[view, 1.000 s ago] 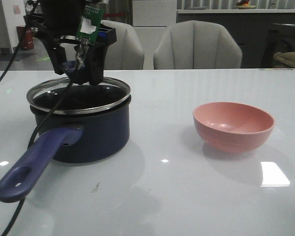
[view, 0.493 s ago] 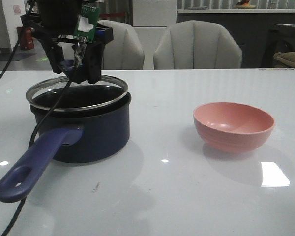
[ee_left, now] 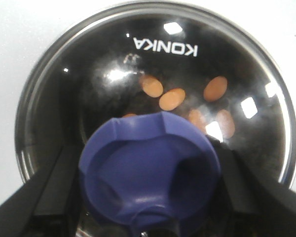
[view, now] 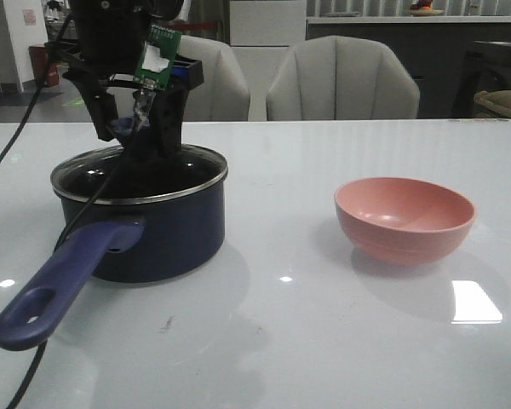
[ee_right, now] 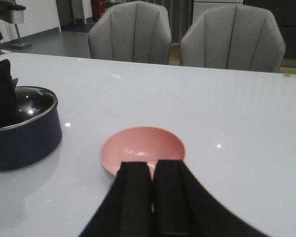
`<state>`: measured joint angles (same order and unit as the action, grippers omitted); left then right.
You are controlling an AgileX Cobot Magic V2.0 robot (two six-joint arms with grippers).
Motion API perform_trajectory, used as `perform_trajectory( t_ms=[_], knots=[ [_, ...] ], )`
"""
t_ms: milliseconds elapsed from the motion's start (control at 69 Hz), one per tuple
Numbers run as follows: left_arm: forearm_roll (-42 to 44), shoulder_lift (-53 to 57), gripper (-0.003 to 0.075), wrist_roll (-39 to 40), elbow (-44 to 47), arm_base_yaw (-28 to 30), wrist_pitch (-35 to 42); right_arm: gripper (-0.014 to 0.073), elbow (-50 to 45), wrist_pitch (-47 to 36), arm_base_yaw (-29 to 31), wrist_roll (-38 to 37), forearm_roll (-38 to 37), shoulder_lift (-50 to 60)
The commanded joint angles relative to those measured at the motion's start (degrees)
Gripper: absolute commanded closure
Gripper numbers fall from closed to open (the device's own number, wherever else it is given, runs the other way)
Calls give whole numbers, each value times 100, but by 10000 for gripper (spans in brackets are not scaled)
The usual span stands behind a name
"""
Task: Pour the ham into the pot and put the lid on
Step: 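Carry the glass lid over the saucepan and lower it on, then release the lid knob and raise the left gripper away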
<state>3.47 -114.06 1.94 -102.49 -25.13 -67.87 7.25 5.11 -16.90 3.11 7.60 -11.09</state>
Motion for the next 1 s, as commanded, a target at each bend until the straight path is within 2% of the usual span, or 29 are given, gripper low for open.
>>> perform_trajectory(
  t_ms=[0,116,348,580,768,986],
  knots=[
    [-37,163,254,7,-125,15,147,447,168,-448,-5,58,-40,-44],
    [-37,163,142,7,-125,15,147,447,168,-448,-5,58,-40,-44],
    [-37,184,148,7,-477,15,-182,447,168,-448,-5,58,-40,-44],
    [-41,704,148,7,-492,15,-184,447,168,-448,-5,58,-40,-44],
    [-41,1547,148,7,67,15,190,447,168,-448,-5,58,-40,-44],
    [-41,2888,148,7,1450,15,989,447,168,-448,-5,58,-40,-44]
  ],
)
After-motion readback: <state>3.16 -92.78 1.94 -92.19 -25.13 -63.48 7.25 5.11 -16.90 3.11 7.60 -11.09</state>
